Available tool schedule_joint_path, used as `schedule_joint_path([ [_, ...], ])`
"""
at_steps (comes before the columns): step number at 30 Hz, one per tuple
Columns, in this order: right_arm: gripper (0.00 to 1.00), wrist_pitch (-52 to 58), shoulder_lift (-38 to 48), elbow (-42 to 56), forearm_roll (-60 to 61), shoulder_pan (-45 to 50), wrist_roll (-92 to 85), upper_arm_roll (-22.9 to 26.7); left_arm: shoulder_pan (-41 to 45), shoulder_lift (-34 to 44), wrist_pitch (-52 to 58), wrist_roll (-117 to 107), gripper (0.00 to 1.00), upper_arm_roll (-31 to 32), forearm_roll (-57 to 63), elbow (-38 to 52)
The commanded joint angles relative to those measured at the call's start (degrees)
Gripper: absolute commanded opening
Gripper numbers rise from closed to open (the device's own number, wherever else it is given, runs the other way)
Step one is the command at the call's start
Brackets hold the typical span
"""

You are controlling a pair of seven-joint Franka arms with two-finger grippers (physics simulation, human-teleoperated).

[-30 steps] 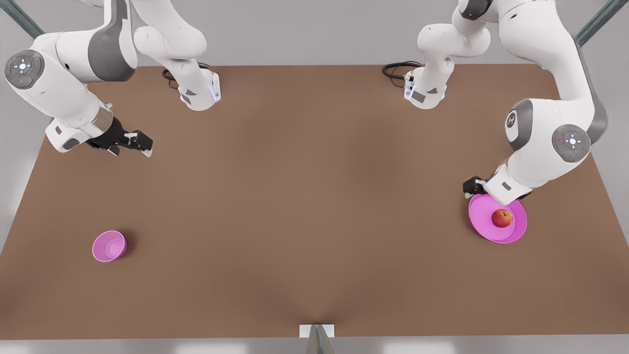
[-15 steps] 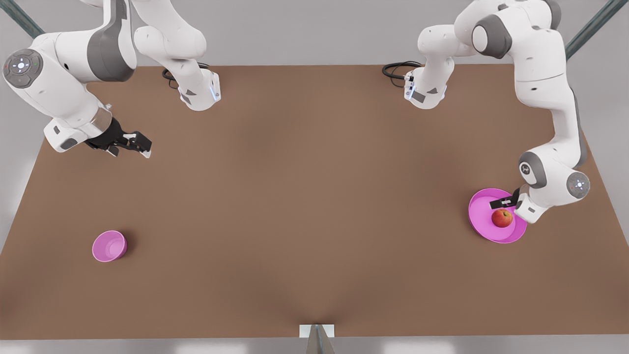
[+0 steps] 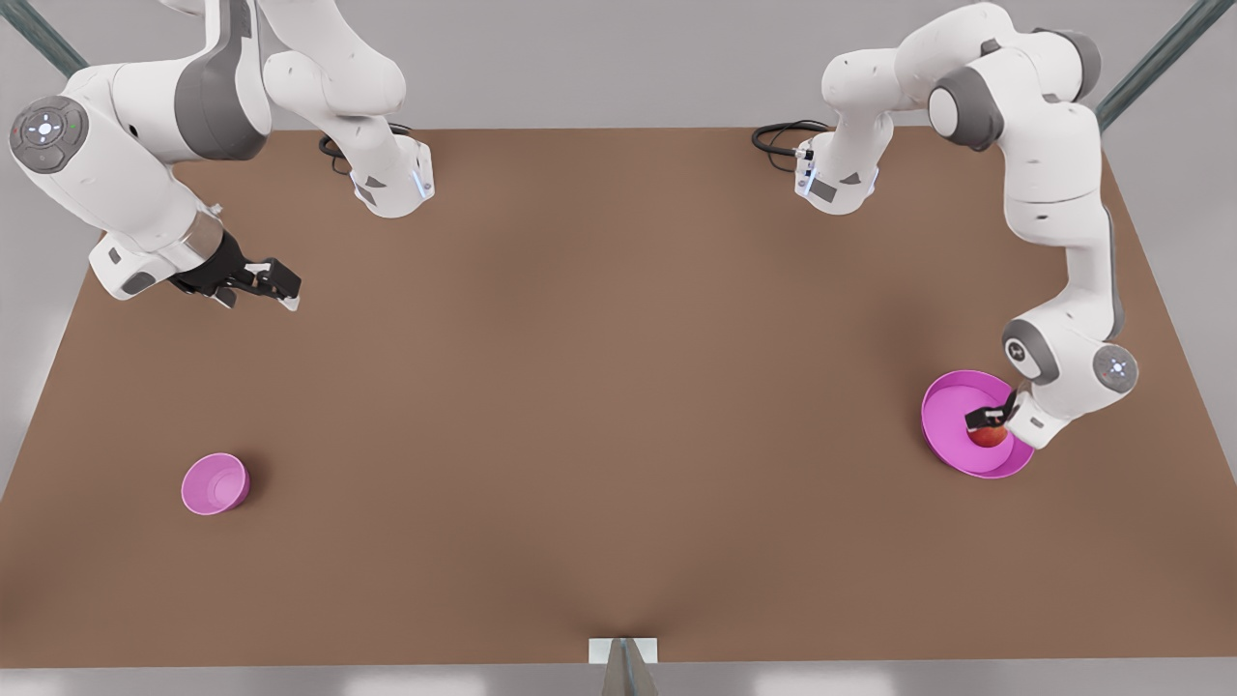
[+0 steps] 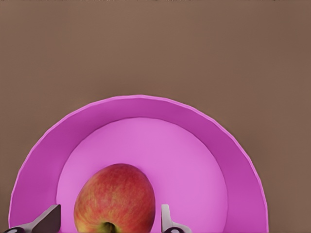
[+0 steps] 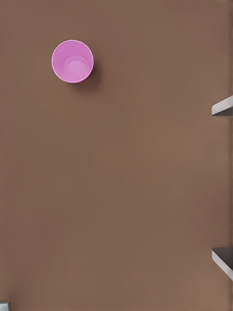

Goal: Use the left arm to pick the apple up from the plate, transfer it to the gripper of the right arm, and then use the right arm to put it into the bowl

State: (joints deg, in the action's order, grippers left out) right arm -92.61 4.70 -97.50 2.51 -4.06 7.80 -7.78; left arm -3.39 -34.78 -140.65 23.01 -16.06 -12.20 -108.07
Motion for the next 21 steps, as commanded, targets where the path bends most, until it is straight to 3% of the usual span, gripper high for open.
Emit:
schedule_joint_path([
  [1,1.00,0.0,0.0,0.0,0.0,0.0,0.0,0.0,0.0,-0.6,-3.6,8.3,1.00,0.1,-0.6,0.2],
  [7,1.00,0.0,0.0,0.2,0.0,0.0,0.1,0.1,-0.2,-2.7,-3.6,8.8,1.00,1.1,-3.3,0.2],
  [12,1.00,0.1,-0.3,0.4,0.0,-0.1,0.0,0.4,-0.3,-2.7,-3.6,8.8,0.85,1.2,-3.3,0.2],
  [21,1.00,0.1,-0.3,0.4,0.0,-0.1,-0.1,0.3,0.0,-1.9,-2.8,10.6,0.70,1.1,-3.1,2.1],
])
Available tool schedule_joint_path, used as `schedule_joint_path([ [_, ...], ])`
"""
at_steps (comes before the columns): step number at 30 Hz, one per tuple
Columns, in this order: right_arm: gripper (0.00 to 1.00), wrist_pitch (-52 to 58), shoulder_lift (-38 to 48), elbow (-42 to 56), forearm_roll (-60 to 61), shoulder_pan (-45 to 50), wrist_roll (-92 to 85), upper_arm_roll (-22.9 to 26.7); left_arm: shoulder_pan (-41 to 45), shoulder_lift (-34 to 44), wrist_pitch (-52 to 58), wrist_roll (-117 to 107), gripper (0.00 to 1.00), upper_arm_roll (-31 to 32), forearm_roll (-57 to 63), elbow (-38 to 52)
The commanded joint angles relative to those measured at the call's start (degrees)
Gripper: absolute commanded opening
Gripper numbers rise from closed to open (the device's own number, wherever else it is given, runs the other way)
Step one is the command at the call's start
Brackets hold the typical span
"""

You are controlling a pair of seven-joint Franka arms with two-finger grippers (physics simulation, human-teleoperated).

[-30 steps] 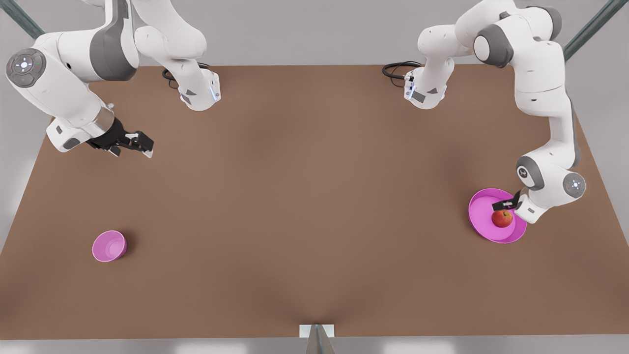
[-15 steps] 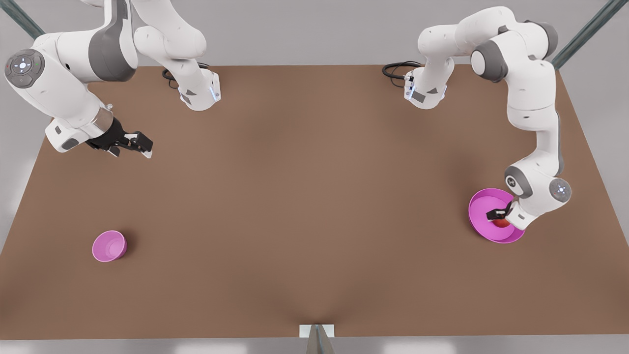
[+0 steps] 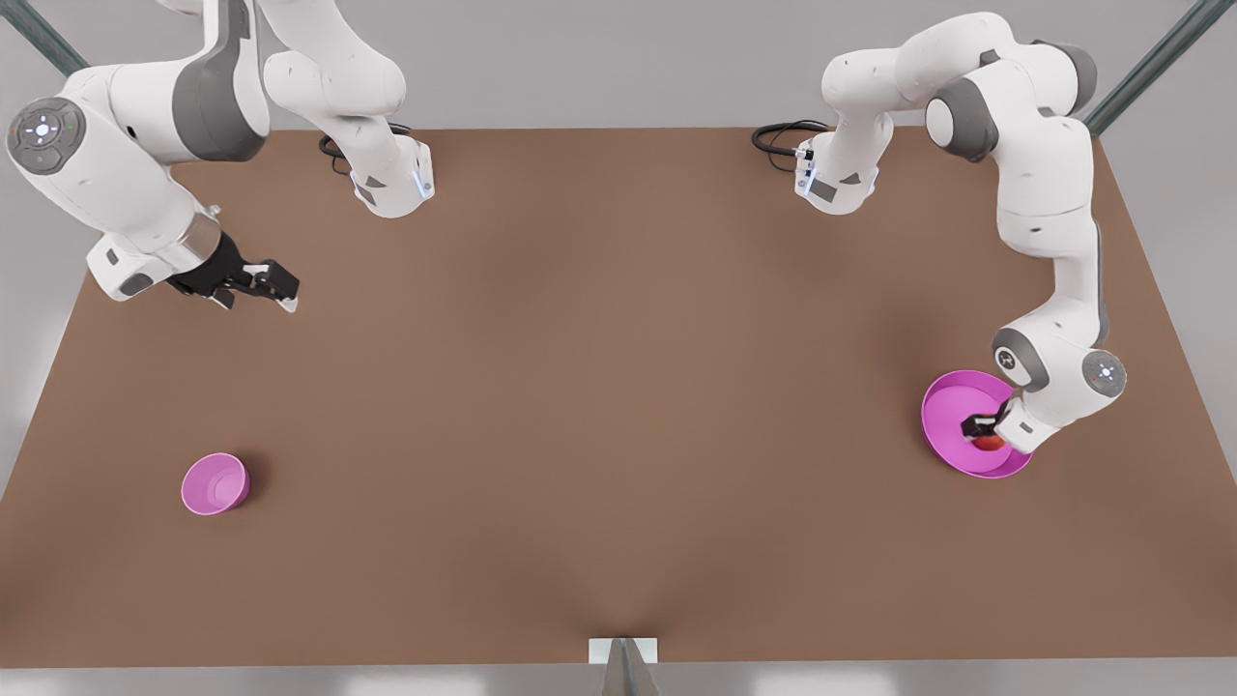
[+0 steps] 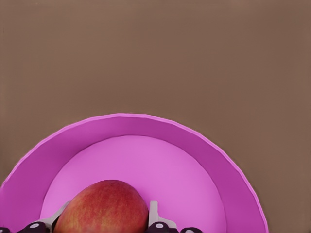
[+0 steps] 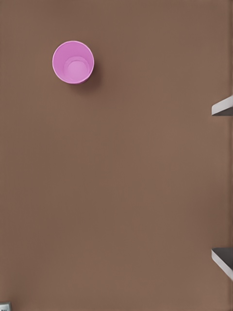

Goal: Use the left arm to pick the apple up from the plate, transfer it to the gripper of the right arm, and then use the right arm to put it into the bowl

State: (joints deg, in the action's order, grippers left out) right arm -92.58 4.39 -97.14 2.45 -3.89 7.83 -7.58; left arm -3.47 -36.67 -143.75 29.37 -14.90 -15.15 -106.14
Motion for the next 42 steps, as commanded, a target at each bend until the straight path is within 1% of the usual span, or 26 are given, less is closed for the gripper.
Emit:
schedule_joint_path([
  [1,1.00,0.0,0.0,0.0,0.1,-0.2,-0.6,0.2,0.2,0.7,3.4,4.1,0.70,0.0,-0.1,1.8],
  [2,1.00,1.2,0.0,0.0,0.0,-0.7,-0.9,0.2,0.4,2.5,8.8,3.9,0.67,0.0,-0.2,4.5],
  [3,1.00,1.2,0.0,0.0,0.1,-0.8,-0.8,0.1,2.0,5.0,11.1,3.6,0.67,0.1,-0.2,4.9],
  [5,1.00,1.1,0.0,0.1,0.0,-0.7,-0.7,-0.3,2.4,5.2,17.4,3.5,0.67,2.9,-1.4,10.1],
  [6,1.00,1.1,0.0,0.3,0.0,-0.7,-0.7,-0.4,2.4,5.3,22.8,1.9,0.67,5.6,-7.6,14.4],
  [8,1.00,1.1,-0.1,0.5,0.0,-0.7,-0.7,-0.4,2.4,5.3,26.4,-3.8,0.66,13.0,-13.9,17.5],
  [10,1.00,1.2,-0.3,0.5,0.0,-0.7,-0.9,-0.2,3.5,4.6,26.6,-6.6,0.66,19.9,-16.2,20.6],
  [11,1.00,1.2,-0.3,0.5,0.0,-0.8,-0.9,-0.1,4.1,3.3,26.5,-6.1,0.66,21.0,-23.1,21.9],
  [13,1.00,1.2,-0.4,0.5,0.0,-0.7,-0.8,-0.4,6.1,1.3,26.2,-6.3,0.66,25.5,-28.4,25.3],
  [15,1.00,1.2,-0.4,0.9,0.0,-0.4,-0.4,-0.5,9.3,-3.1,24.8,-0.3,0.66,27.6,-31.9,31.2],
  [16,1.00,1.0,-0.4,0.9,0.0,-0.2,0.0,-0.7,9.4,-3.9,21.3,3.8,0.66,30.0,-34.0,31.4],
  [18,1.00,-0.8,-3.0,2.6,1.1,-0.1,0.3,-3.3,9.4,-6.0,16.7,12.5,0.66,35.5,-38.5,33.5],
  [20,1.00,-4.4,-7.7,5.6,13.2,-0.6,0.3,-3.3,12.7,-8.2,7.7,25.5,0.66,39.8,-45.4,35.4],
  [21,1.00,-4.7,-9.5,7.8,17.6,-1.0,0.3,-3.2,13.9,-8.9,5.6,29.9,0.66,39.9,-47.7,35.7],
  [22,1.00,-7.9,-15.1,12.4,23.9,-0.6,0.9,-3.3,17.1,-10.0,2.5,36.6,0.66,40.2,-51.2,38.2],
  [24,1.00,-15.5,-19.9,12.4,31.6,-0.5,1.0,-5.7,20.3,-14.7,-2.6,44.2,0.66,42.4,-52.0,44.0],
  [26,1.00,-18.5,-25.3,12.4,40.0,-0.9,-1.0,-5.6,20.4,-17.6,-4.1,53.0,0.66,45.6,-53.7,47.1],
  [27,1.00,-19.2,-25.8,12.3,44.3,-1.1,-3.3,-5.6,20.3,-19.2,-4.0,61.6,0.66,47.6,-59.8,48.2],
  [28,1.00,-21.5,-28.5,12.2,47.2,-0.9,-10.9,-5.7,20.4,-20.4,-3.9,68.7,0.66,48.5,-66.0,48.7],
  [31,1.00,-18.9,-33.7,11.9,61.3,-2.6,-28.8,-5.6,21.0,-21.8,-4.0,72.0,0.68,48.7,-68.6,52.1],
  [33,1.00,-12.1,-38.7,12.1,71.3,-4.4,-41.8,-5.3,21.8,-23.0,-4.0,74.2,0.68,48.8,-68.7,53.9],
  [35,1.00,-11.9,-39.0,12.1,72.0,-4.0,-41.7,-5.8,22.2,-23.7,-4.0,77.7,0.68,49.0,-68.7,54.0],
  [38,1.00,-12.0,-39.5,12.4,72.2,-3.6,-41.0,-7.7,24.5,-26.8,-4.4,79.2,0.68,48.9,-68.7,57.3],
  [39,1.00,-12.0,-43.3,16.9,71.9,-3.0,-40.1,-9.2,25.1,-27.7,-4.6,79.8,0.69,48.8,-68.7,58.0],
  [41,1.00,-12.2,-46.7,22.0,71.6,-0.2,-35.7,-9.1,25.9,-28.0,-5.7,80.3,0.69,48.8,-68.6,58.2],
  [42,1.00,-12.4,-47.2,22.5,71.6,0.5,-35.5,-9.1,25.9,-28.0,-5.7,80.3,0.69,48.8,-68.6,58.2],
])
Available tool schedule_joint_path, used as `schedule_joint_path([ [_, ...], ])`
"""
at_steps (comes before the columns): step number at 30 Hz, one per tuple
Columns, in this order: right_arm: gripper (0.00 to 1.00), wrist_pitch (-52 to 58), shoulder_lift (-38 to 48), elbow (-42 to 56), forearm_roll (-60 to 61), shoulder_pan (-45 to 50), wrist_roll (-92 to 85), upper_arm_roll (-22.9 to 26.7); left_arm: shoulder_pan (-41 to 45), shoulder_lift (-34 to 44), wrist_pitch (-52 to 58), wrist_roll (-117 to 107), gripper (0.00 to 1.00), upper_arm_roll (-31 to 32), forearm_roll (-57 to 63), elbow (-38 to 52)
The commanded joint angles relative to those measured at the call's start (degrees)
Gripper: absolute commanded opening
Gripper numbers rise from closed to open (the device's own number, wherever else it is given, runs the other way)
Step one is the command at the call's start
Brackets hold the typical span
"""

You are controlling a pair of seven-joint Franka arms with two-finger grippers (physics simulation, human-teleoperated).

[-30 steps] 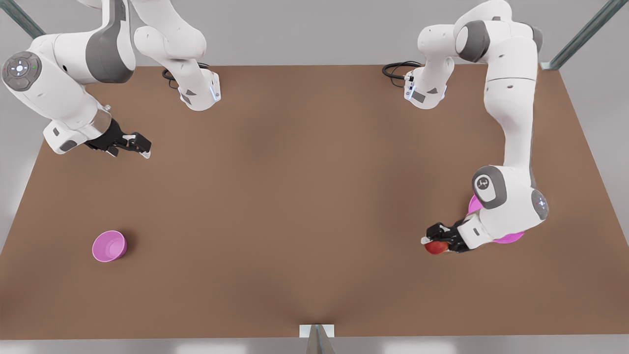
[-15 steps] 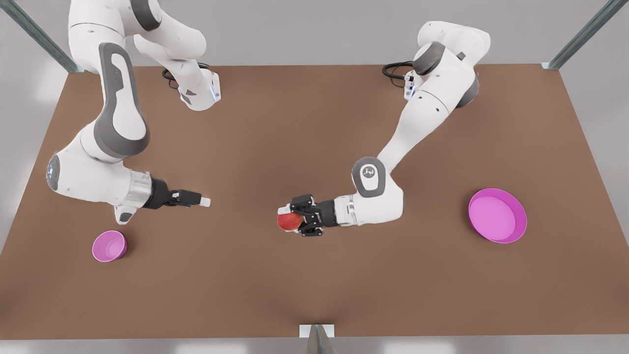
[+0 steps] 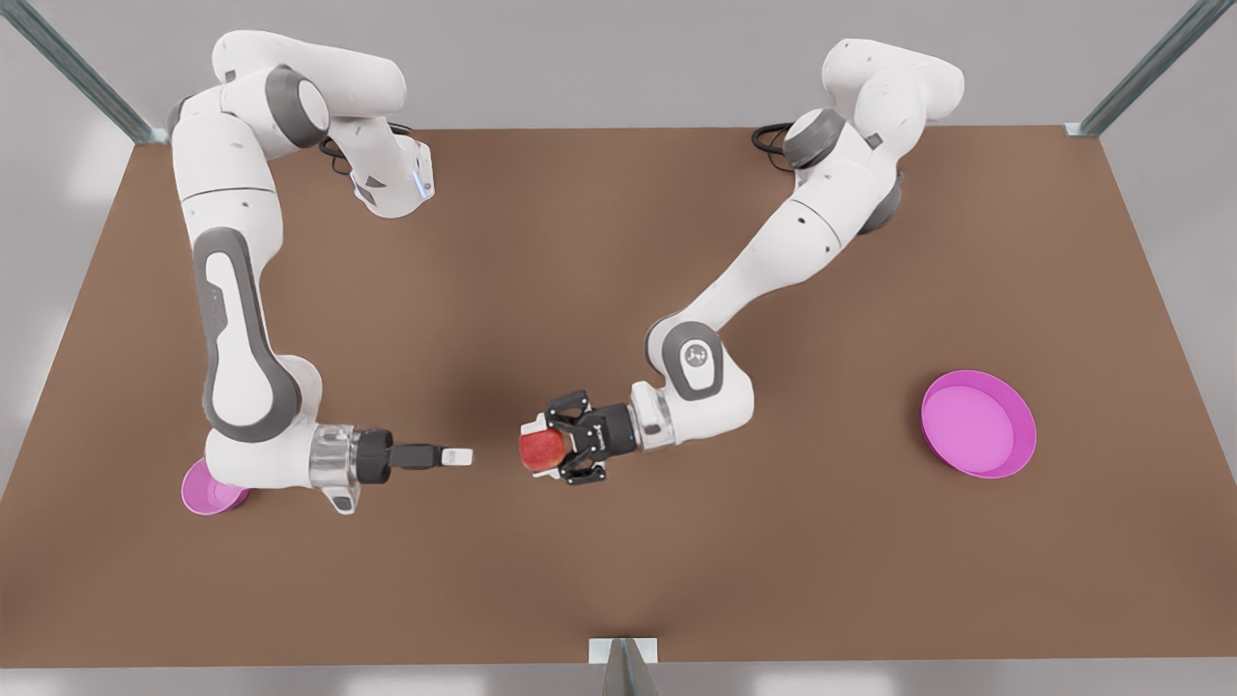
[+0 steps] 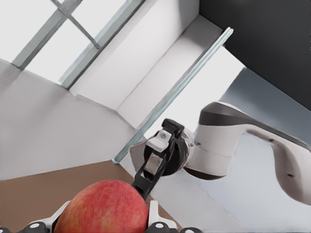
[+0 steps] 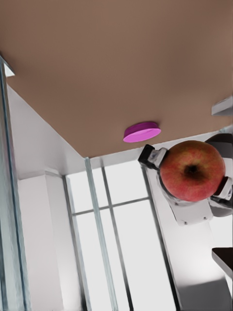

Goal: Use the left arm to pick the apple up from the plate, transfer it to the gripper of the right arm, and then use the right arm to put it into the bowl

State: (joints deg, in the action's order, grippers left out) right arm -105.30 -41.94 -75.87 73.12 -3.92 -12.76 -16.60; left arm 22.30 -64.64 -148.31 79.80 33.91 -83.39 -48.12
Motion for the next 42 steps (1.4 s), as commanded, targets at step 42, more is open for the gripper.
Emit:
schedule_joint_path([
  [42,0.78,-3.4,0.5,-2.3,-14.2,1.6,-15.4,0.0,1.5,0.0,-4.0,29.8,0.99,-0.2,-0.4,0.0],
])
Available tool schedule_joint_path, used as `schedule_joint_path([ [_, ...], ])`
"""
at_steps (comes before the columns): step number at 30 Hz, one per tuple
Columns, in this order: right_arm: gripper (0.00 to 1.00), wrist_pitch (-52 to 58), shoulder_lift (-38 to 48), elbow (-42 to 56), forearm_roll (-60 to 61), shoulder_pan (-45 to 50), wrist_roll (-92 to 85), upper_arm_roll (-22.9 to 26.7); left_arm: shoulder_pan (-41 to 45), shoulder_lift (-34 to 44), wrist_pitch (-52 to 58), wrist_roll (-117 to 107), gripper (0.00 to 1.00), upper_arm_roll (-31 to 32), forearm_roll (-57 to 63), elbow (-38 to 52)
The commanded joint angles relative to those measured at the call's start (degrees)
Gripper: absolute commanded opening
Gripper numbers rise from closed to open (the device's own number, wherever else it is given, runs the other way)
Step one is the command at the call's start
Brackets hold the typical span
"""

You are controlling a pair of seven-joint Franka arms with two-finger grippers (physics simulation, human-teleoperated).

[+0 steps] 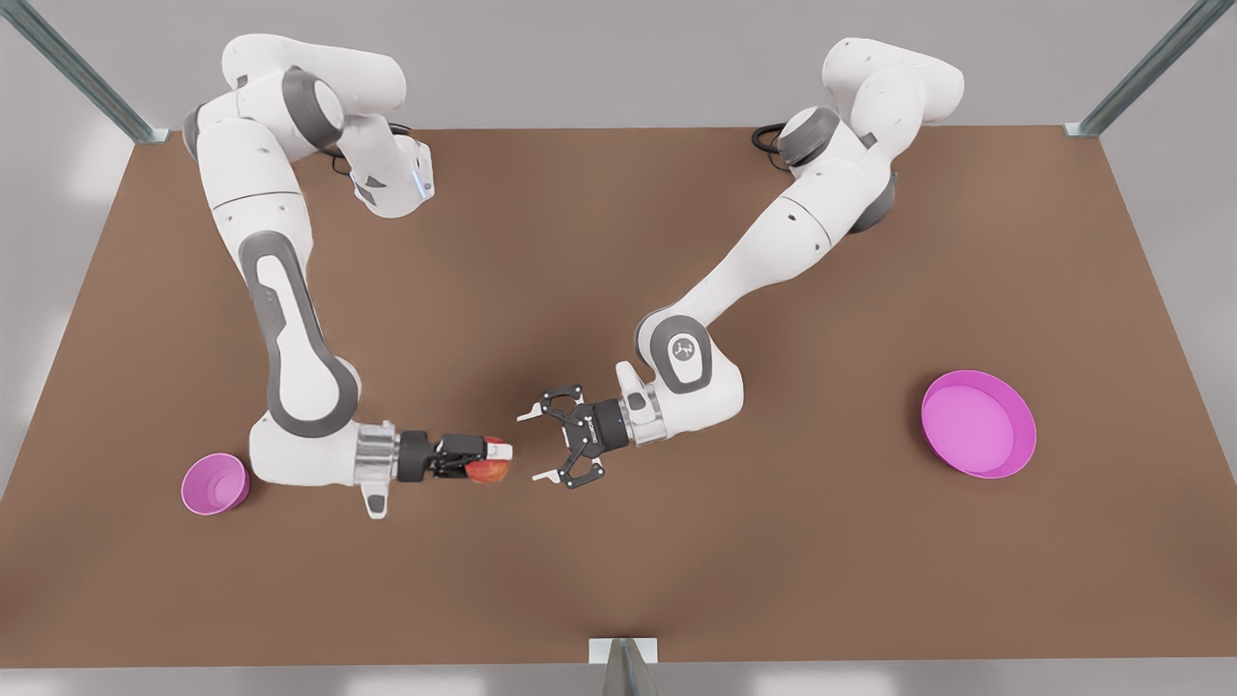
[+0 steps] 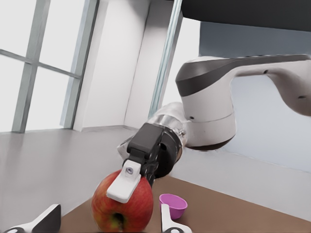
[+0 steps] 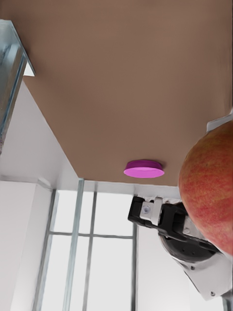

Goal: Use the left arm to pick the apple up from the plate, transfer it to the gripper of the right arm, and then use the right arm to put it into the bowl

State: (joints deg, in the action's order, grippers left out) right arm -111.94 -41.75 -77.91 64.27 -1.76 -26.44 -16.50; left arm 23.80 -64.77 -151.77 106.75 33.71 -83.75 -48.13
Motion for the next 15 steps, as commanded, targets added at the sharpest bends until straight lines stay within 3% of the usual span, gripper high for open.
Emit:
schedule_joint_path([
  [1,0.78,5.8,0.5,-0.4,-9.8,-3.5,-1.8,-0.2,0.0,0.3,-1.6,2.0,0.99,0.0,0.1,0.0],
  [2,0.78,7.4,1.1,-0.5,-14.2,-5.4,-1.8,-0.2,-1.4,1.6,-1.7,-5.1,1.00,-0.9,1.9,-1.0],
  [4,0.78,9.3,2.1,-0.5,-24.6,-8.8,-1.8,-0.2,-6.9,15.2,1.2,-39.1,1.00,-8.7,21.1,-21.2],
  [6,0.78,11.0,2.9,-0.5,-34.9,-12.3,-2.0,-0.2,-16.5,22.7,32.7,-71.3,1.00,-12.2,63.6,-23.2],
  [8,0.78,11.0,3.5,-0.4,-43.9,-15.9,-2.9,-0.2,-24.2,31.4,60.2,-78.9,1.00,-12.6,85.4,-23.2],
  [9,0.78,11.0,3.4,-0.4,-47.5,-17.4,-3.5,-0.2,-24.3,35.1,65.8,-87.1,1.00,-12.6,94.6,-22.1],
  [12,0.77,9.8,2.8,0.1,-55.9,-19.3,-3.6,0.3,-29.0,38.2,69.7,-101.9,1.00,-12.3,94.7,-18.8],
  [13,0.77,8.0,2.5,0.1,-58.4,-19.6,-3.6,0.4,-28.4,41.7,68.7,-103.9,1.00,-14.7,93.9,-19.5],
  [15,0.77,5.8,1.3,0.8,-60.1,-19.8,-6.1,1.0,-22.8,51.8,63.5,-104.0,1.00,-26.4,86.5,-29.4],
])
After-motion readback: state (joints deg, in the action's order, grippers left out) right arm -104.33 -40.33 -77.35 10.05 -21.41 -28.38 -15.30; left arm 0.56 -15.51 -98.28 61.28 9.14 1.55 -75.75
